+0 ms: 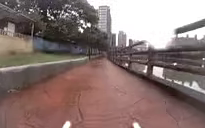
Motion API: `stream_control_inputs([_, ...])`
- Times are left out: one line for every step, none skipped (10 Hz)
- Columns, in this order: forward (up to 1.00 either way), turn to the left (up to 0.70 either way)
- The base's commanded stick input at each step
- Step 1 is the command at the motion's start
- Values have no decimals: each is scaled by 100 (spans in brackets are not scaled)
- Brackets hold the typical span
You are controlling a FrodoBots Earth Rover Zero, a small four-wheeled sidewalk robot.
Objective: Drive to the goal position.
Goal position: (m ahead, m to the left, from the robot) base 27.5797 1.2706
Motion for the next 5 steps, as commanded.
stream_control_inputs([50, 0])
stream_control_inputs([50, 0])
stream_control_inputs([50, 0])
stream_control_inputs([50, 0])
stream_control_inputs([50, 0])
